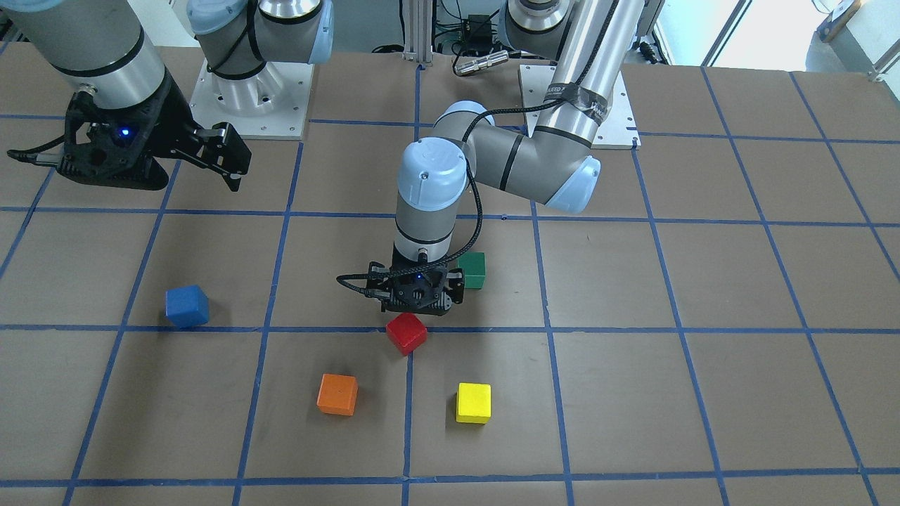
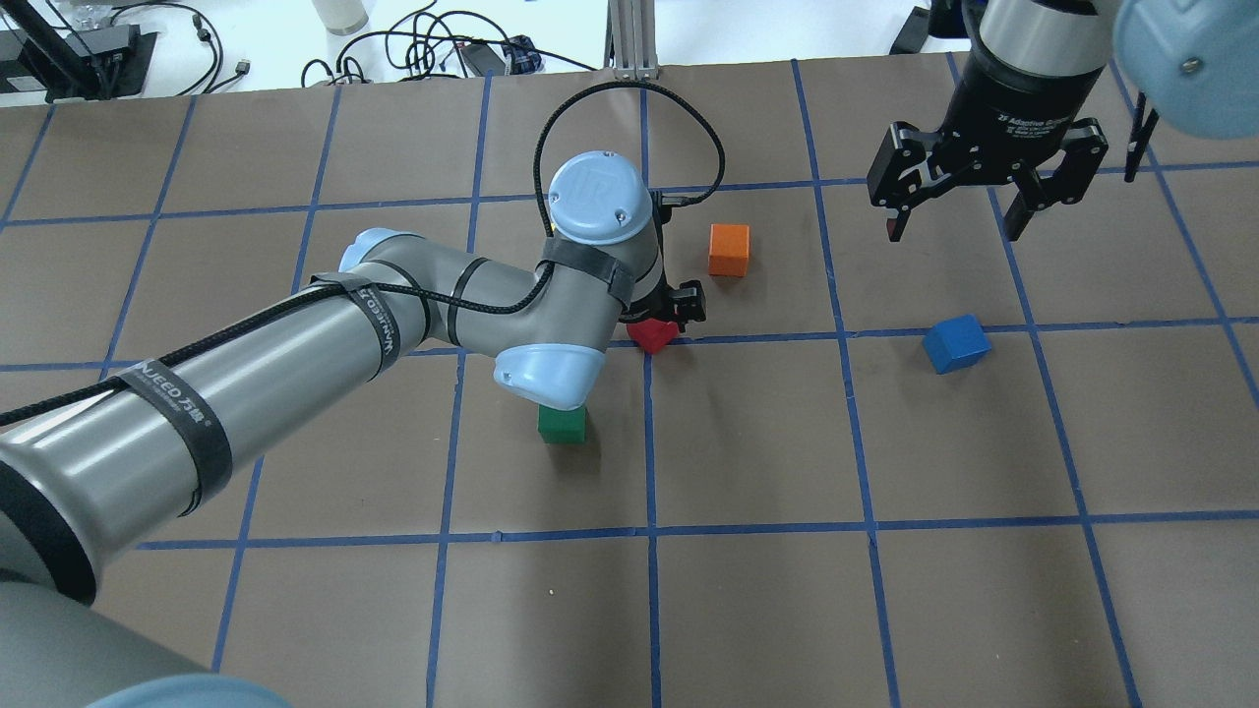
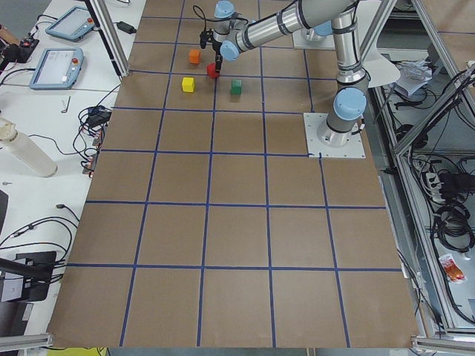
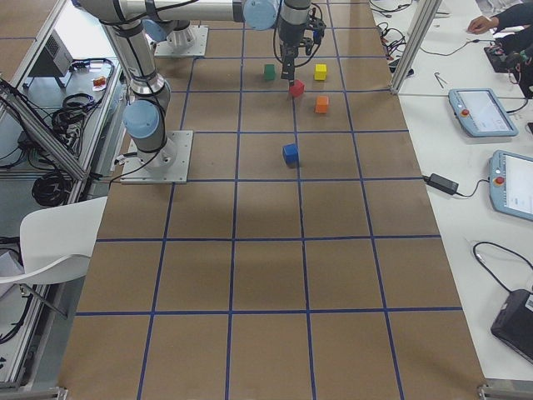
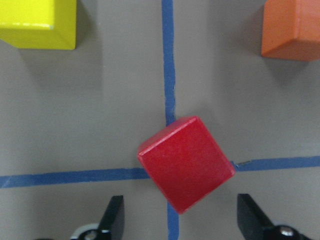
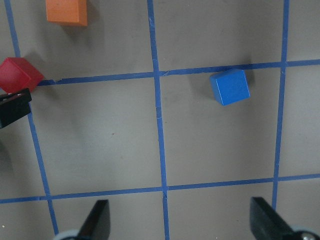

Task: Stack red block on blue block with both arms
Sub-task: 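Raise the left gripper back toward rest while the right gripper reaches toward the red cube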

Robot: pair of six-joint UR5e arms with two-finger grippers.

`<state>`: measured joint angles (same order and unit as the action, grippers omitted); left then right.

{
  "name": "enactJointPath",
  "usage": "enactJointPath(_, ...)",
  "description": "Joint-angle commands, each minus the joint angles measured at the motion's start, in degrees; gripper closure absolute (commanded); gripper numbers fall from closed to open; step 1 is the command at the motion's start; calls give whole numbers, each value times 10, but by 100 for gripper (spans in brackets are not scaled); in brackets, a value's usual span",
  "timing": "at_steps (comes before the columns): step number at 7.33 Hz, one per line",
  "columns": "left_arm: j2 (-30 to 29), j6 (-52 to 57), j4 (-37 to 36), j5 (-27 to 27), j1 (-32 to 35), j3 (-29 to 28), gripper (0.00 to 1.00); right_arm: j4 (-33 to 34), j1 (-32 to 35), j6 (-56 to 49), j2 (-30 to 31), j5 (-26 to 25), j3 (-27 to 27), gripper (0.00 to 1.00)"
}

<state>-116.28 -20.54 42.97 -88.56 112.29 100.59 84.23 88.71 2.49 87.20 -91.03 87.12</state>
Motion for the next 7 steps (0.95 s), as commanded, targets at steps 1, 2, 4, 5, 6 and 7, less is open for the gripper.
enactJointPath(1, 38, 32, 3, 0, -11, 0, 0, 0, 0, 1, -3, -1, 0, 0)
enactJointPath(2, 71, 65, 17, 0, -34, 2, 0, -6, 1, 8, -4, 3, 2, 0)
enactJointPath(4, 133, 194, 121, -4, -79, 2, 0, -9, 1, 9, -23, 10, 2, 0)
enactJointPath(5, 161, 252, 173, -6, -109, 0, 0, 1, 2, 10, -28, 10, 0, 0)
enactJointPath(6, 187, 263, 199, -3, -135, -1, 0, 31, 2, 12, -36, 11, -5, 0)
enactJointPath(7, 209, 286, 238, -4, -152, -1, 0, 60, 4, 35, -42, 12, -5, 0)
